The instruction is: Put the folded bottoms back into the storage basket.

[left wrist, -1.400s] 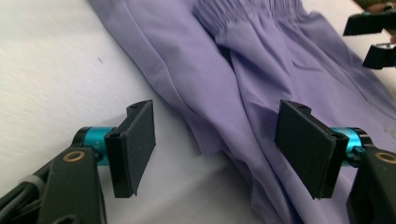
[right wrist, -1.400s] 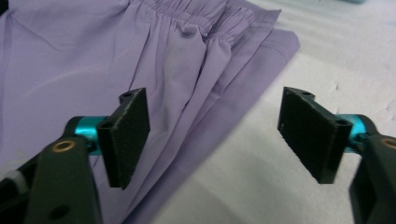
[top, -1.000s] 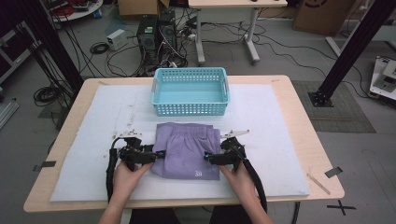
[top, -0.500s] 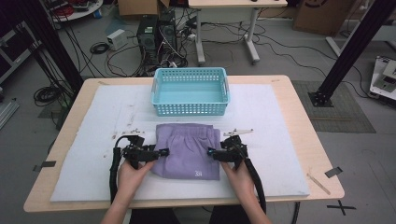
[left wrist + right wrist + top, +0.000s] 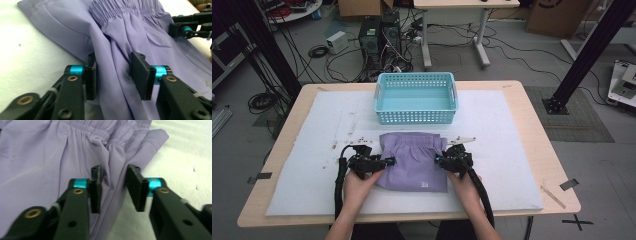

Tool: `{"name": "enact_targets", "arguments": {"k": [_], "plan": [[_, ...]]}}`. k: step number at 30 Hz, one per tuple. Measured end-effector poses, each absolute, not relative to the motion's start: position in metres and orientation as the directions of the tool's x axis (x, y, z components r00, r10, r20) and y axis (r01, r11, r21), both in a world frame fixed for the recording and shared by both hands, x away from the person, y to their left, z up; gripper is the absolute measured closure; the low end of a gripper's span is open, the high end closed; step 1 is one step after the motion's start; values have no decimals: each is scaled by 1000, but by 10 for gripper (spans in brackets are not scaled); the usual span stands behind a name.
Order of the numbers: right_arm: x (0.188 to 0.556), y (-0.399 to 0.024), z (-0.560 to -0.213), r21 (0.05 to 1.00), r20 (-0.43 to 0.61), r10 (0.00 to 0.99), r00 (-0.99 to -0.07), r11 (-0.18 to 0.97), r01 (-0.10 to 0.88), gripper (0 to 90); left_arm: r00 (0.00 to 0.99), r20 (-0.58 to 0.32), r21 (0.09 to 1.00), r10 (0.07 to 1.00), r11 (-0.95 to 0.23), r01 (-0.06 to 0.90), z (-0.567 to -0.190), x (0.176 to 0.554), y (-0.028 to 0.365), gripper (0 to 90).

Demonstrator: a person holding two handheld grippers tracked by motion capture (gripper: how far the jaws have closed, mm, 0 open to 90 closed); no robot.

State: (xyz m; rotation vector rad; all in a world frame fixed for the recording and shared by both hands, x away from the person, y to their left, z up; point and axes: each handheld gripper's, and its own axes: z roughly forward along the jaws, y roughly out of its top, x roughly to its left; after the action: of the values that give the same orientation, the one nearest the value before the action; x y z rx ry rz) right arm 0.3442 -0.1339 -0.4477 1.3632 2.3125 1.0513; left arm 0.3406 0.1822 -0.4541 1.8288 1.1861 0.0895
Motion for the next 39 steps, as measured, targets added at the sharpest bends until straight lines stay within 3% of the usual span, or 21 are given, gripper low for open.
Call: {"name": "enact_targets", "arguments": {"k": [3, 4, 9, 39], "plan": [[344, -130, -447, 698, 133, 818, -559, 323, 639, 828, 550, -369, 726, 750, -137, 674, -454, 339, 177, 660], [344, -129, -447, 698, 133, 814, -565, 328, 636, 862, 558, -372, 722, 742, -147, 676, -454, 339, 176, 729], [345, -132, -447, 707, 158, 803, -575, 314, 634, 888, 566, -372, 724, 736, -151, 673, -454, 339, 177, 841], [333, -149, -396, 831, 168, 763, -625, 232, 506, 897, 680, -313, 845, 662, -133, 519, -406, 326, 174, 857]]}}
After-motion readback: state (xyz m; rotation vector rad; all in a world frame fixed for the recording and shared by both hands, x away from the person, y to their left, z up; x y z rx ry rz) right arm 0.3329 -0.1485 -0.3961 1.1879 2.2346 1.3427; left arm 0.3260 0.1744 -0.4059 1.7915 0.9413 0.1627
